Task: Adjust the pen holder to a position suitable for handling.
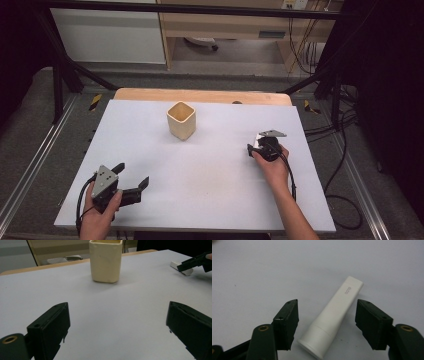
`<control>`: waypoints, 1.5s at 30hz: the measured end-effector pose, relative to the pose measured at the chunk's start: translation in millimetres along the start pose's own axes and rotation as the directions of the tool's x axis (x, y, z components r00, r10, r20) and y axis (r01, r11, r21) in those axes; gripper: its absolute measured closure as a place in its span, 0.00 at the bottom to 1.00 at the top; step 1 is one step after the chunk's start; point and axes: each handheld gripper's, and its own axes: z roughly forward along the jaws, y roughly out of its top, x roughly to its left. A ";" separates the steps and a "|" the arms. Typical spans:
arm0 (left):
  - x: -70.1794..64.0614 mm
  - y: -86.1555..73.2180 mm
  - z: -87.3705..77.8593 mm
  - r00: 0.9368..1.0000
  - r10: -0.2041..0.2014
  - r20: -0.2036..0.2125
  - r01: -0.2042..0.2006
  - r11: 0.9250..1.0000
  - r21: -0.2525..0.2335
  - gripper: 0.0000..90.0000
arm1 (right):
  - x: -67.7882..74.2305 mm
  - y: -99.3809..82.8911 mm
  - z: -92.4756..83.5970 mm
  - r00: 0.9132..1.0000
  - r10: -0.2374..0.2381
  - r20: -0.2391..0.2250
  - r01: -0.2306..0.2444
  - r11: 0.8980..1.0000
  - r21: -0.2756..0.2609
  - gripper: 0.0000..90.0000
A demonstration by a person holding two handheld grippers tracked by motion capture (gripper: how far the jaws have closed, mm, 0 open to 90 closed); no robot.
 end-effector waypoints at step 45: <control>1.2 2.0 2.2 1.000 -0.016 0.002 0.016 1.000 -0.013 0.07 | 32.2 2.9 -17.8 0.967 -0.137 -0.215 0.126 0.990 -0.063 0.75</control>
